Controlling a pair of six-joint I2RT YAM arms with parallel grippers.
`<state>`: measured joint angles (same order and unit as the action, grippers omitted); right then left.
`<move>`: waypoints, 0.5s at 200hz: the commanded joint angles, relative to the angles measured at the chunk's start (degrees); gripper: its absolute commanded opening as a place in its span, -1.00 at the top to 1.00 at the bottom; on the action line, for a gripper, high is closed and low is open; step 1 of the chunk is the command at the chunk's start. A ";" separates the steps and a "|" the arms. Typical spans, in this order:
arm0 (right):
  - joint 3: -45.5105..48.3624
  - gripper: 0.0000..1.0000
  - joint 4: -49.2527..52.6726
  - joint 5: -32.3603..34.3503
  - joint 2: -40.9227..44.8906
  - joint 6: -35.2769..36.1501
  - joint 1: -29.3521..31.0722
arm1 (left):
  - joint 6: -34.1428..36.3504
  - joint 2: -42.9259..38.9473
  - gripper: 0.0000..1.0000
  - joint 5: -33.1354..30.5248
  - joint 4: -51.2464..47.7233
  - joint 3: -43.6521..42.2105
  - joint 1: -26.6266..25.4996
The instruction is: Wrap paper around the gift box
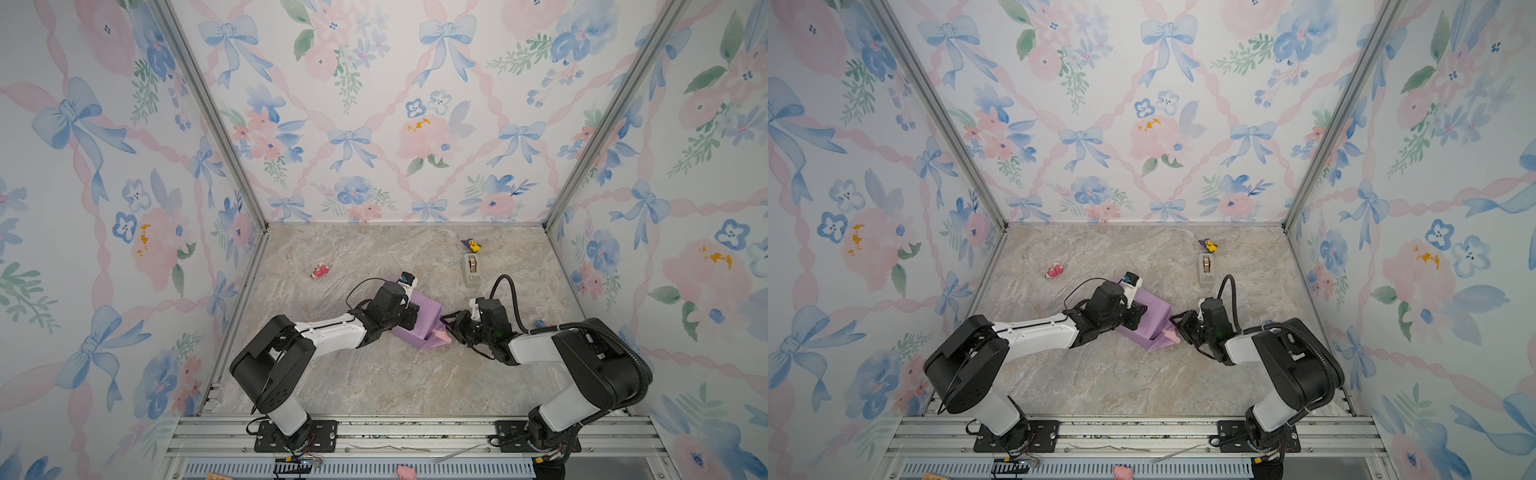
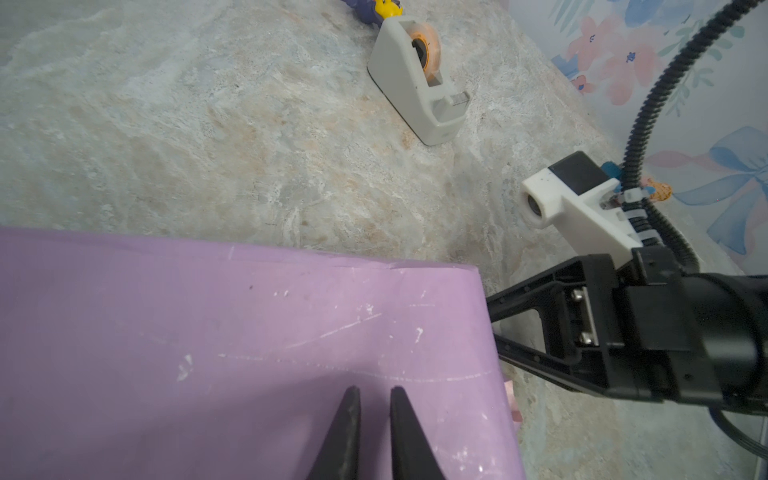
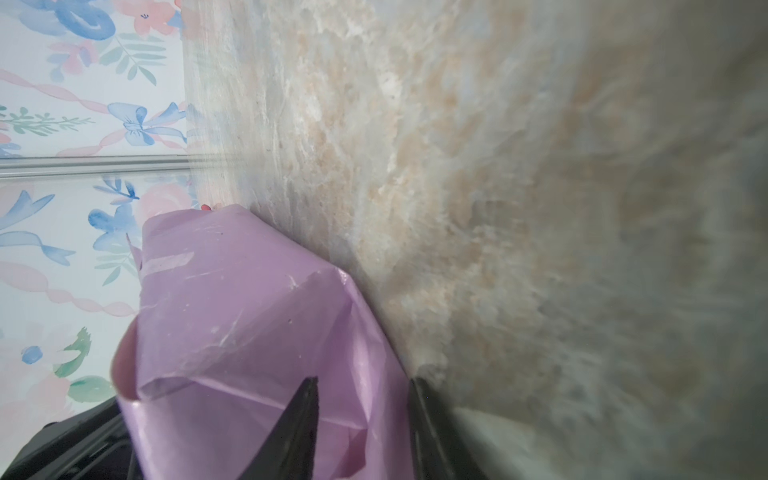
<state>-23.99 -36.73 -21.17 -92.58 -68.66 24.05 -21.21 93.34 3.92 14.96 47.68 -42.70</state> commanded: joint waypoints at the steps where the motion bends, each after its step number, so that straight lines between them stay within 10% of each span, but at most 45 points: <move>1: 1.01 0.25 0.86 -2.82 -1.48 -0.73 0.38 | 0.31 -0.11 0.66 0.33 0.41 -0.92 0.39; 100: -11.50 0.44 37.80 3.83 8.19 21.05 -2.12 | 0.73 -0.01 0.66 0.39 0.48 -0.75 0.53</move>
<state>-32.40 -10.81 -19.42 -86.91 -54.98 23.57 -21.19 93.34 3.92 15.07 47.68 -42.70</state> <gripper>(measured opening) 0.331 0.170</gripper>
